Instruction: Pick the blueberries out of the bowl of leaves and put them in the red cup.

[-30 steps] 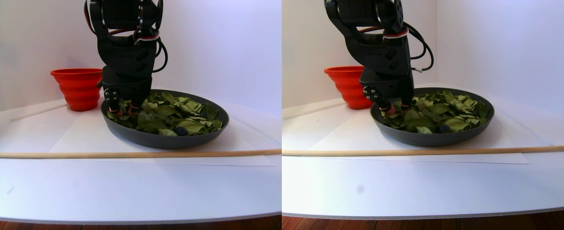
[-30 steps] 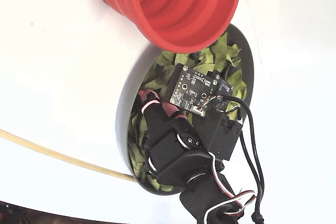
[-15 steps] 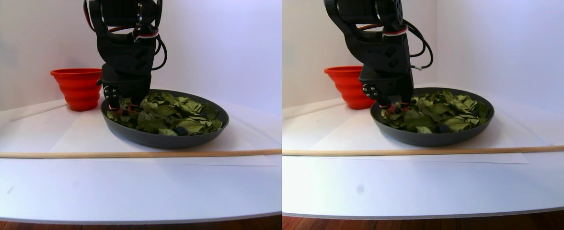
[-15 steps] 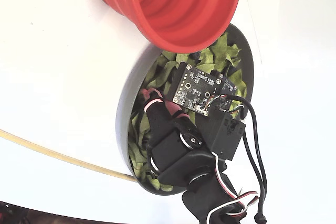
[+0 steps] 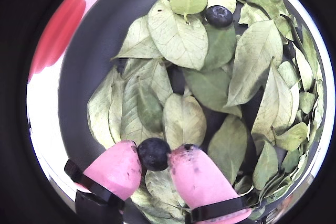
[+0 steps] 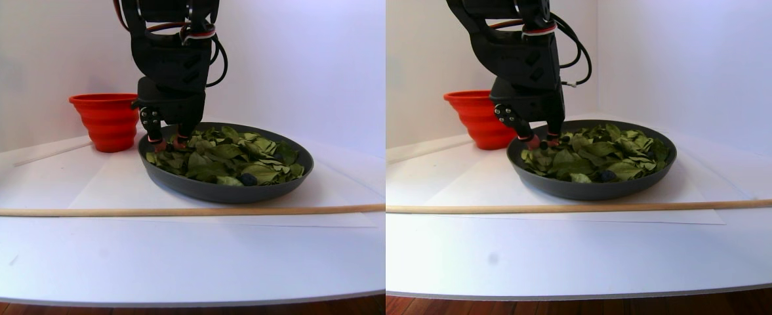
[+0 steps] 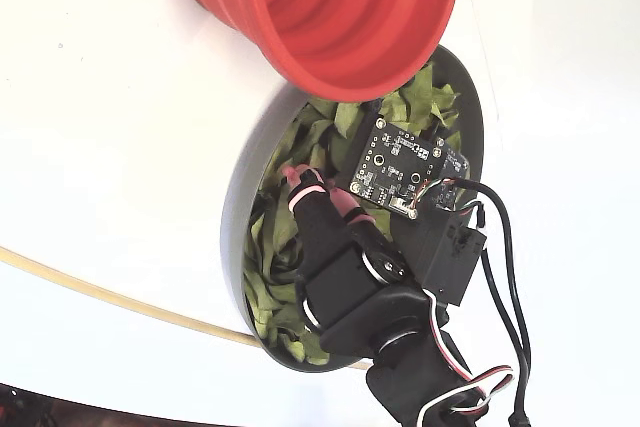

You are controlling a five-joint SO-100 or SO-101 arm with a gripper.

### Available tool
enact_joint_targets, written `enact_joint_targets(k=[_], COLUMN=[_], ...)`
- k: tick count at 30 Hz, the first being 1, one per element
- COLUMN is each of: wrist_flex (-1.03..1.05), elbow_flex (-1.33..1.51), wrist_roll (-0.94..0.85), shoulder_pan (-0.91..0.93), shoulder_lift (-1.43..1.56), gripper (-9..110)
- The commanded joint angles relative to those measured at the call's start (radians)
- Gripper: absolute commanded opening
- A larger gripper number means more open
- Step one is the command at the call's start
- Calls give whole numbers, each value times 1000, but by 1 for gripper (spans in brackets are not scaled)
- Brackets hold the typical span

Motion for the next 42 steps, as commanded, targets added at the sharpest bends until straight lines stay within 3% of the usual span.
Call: enact_joint_targets(k=[1,42], wrist_flex=[9,324], elbow_flex=[3,92], wrist_roll=[2,-41], shoulder_pan=[-3,-40], shoulder_lift=[106,518], gripper=[9,9])
